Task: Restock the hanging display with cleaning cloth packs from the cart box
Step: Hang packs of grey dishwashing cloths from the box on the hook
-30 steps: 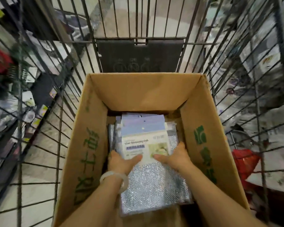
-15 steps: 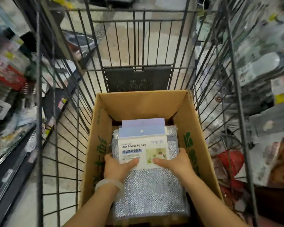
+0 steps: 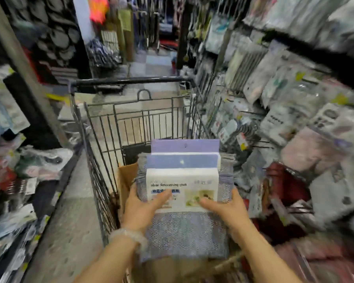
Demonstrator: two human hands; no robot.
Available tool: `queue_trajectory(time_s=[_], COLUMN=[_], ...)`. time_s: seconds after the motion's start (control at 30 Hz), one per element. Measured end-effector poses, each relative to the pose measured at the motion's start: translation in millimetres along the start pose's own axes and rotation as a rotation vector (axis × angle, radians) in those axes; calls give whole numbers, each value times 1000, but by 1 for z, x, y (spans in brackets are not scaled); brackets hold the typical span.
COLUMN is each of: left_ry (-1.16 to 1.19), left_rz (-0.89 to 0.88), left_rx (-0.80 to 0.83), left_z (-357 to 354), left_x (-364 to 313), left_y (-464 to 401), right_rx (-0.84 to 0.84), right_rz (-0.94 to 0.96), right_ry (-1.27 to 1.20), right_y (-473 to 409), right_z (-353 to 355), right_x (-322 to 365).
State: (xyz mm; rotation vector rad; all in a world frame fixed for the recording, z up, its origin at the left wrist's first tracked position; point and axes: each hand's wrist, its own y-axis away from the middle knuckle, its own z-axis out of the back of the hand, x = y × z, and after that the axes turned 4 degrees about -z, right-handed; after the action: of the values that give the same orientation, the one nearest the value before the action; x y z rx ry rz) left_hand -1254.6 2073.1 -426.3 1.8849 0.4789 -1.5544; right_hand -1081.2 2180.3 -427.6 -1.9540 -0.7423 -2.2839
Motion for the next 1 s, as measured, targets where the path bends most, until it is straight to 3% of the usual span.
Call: queue_trajectory(time_s=[0.13, 0.37, 0.67, 1.0], left_ry=[6, 16, 5, 80], left_rz=[-157, -293, -290, -293], left_rx=[169, 417, 860, 1266], left_z=[-1, -43, -143, -210], left_x=[-47, -84, -65, -15], left_y=[62, 164, 345, 647], right_rx=[-151, -473, -912, -1329], right_rz=[186, 307, 361, 293], right_ry=[-46, -47, -76, -26], right_y=[98, 242, 456, 768], right_z=[26, 88, 199, 289], right_x=[34, 43, -12, -78])
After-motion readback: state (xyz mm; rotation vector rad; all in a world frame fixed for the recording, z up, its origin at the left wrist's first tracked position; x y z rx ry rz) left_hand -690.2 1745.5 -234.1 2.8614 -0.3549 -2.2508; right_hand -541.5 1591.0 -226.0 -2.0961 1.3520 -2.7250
